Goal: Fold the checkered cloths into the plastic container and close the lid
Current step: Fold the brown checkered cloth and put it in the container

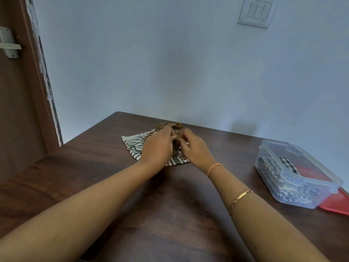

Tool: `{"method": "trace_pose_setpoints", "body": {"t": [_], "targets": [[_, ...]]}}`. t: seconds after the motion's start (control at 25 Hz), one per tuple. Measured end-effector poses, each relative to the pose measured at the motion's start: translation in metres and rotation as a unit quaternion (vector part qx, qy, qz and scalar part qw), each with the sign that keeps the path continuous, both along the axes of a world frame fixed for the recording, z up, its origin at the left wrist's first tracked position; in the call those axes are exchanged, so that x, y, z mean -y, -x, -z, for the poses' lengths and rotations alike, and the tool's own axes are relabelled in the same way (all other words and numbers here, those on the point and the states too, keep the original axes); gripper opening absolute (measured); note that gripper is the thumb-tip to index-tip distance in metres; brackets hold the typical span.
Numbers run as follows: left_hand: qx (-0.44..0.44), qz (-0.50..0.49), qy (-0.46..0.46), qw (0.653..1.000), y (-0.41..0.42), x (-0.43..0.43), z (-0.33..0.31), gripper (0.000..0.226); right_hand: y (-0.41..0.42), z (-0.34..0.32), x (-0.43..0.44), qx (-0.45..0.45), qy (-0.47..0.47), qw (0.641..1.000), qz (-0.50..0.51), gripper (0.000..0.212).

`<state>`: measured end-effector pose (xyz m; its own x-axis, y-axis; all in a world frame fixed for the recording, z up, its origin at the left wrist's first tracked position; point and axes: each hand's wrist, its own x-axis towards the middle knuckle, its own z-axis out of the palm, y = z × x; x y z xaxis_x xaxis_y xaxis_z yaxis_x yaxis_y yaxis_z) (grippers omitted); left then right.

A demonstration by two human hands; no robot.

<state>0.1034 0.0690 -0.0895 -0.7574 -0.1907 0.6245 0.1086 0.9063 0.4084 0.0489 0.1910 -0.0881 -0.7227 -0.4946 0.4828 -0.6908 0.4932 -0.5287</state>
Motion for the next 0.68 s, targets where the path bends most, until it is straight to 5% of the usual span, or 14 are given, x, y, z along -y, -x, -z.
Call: {"method": "trace_pose_setpoints", "body": {"t": [0.12, 0.36, 0.44, 0.56, 0.68], "targets": [[-0.056, 0.022, -0.069, 0.996, -0.004, 0.002, -0.023, 0.014, -0.010, -0.019, 0.008, 0.040, 0.096, 0.994, -0.027, 0.013], [-0.127, 0.111, -0.096, 0.981, -0.017, -0.003, -0.042, 0.008, -0.003, -0.029, 0.017, 0.019, -0.026, 0.998, 0.045, 0.007], [-0.125, 0.129, -0.099, 0.979, -0.016, -0.002, -0.045, 0.012, -0.007, -0.031, 0.022, 0.074, -0.002, 0.996, 0.045, 0.023], [-0.129, 0.082, -0.071, 0.986, -0.012, 0.005, -0.041, 0.013, -0.003, -0.034, 0.031, 0.170, 0.097, 0.980, 0.041, 0.028], [-0.169, -0.016, 0.001, 0.985, -0.015, 0.005, -0.022, 0.015, -0.001, -0.041, 0.037, 0.304, 0.296, 0.905, 0.034, 0.023]]}}
